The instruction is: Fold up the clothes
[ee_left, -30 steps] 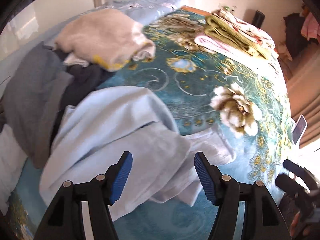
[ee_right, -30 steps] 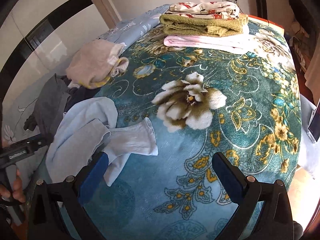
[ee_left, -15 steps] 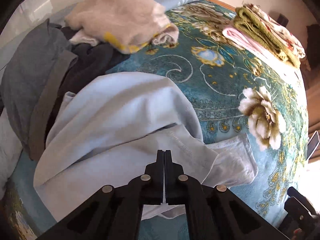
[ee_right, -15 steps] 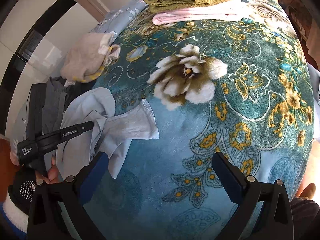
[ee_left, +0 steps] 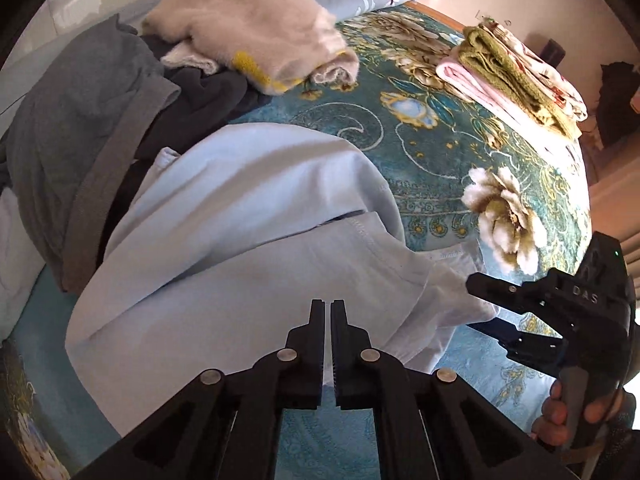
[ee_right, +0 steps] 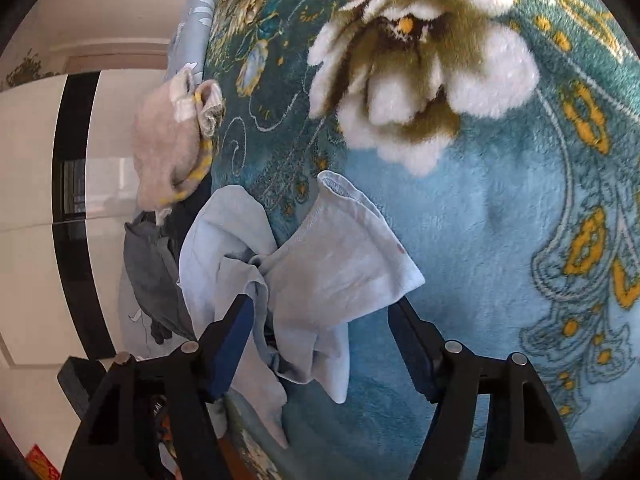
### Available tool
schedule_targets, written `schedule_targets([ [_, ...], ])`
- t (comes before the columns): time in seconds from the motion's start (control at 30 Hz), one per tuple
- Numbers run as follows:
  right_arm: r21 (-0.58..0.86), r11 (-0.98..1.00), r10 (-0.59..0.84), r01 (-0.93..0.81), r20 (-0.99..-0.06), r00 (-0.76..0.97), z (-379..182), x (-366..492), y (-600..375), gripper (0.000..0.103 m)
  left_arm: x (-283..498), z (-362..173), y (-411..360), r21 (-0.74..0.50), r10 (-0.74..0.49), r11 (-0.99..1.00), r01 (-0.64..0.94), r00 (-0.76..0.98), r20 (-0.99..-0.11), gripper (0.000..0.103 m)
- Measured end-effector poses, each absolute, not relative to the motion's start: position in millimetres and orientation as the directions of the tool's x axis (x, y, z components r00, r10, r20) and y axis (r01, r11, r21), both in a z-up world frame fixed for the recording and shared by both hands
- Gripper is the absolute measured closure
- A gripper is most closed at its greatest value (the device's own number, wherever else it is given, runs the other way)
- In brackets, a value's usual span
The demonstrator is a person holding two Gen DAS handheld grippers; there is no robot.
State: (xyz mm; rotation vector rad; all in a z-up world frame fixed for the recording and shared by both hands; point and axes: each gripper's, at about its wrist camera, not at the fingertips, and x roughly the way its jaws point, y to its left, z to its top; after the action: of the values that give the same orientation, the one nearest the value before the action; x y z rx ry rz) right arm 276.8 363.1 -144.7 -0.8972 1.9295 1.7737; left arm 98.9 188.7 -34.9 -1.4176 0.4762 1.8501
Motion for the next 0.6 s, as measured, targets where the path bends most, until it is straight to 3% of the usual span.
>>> schedule_targets([
  [0.1,0.726,0.033,-0.222,-0.687,-0.665,-0.713,-151.1,263.1,363.5,0.061,108.7,-34.0,198.6,-0.130,0.341,-0.605,-0.785,-0.108,-0.934,0.075],
  [0.17,0.714,0.043,-0.223,-0.699,-0.675,-0.703,-152.8,258.5,363.8,0.083,114.4,-34.1,205.6,-0.135,0.355,-0.579,-0.804,-0.099,-0.929,0.052],
  [0.2,0.717,0.054,-0.220,-0.695,-0.670,-0.709,-152.3,259.3,364.2,0.094,117.2,-34.3,209.3,-0.138,0.363,-0.566,-0.813,-0.095,-0.927,0.049],
  [0.23,0.720,0.064,-0.218,-0.691,-0.665,-0.714,-151.9,260.2,364.5,0.095,119.8,-35.7,212.9,-0.139,0.369,-0.549,-0.824,-0.090,-0.925,0.047],
  [0.4,0.702,-0.016,-0.110,-0.712,-0.709,-0.697,-128.0,278.6,368.2,0.102,140.0,-54.6,240.5,-0.014,0.294,-0.475,-0.880,-0.143,-0.945,0.047],
  [0.53,0.708,-0.002,-0.007,-0.706,-0.706,-0.708,-110.6,306.2,376.0,0.102,149.2,-66.9,253.1,0.052,0.258,-0.441,-0.896,-0.182,-0.949,0.047],
  [0.6,0.712,-0.011,-0.002,-0.702,-0.702,-0.712,-107.1,310.8,379.3,0.102,149.8,-68.8,257.0,0.075,0.249,-0.443,-0.894,-0.202,-0.947,0.065],
])
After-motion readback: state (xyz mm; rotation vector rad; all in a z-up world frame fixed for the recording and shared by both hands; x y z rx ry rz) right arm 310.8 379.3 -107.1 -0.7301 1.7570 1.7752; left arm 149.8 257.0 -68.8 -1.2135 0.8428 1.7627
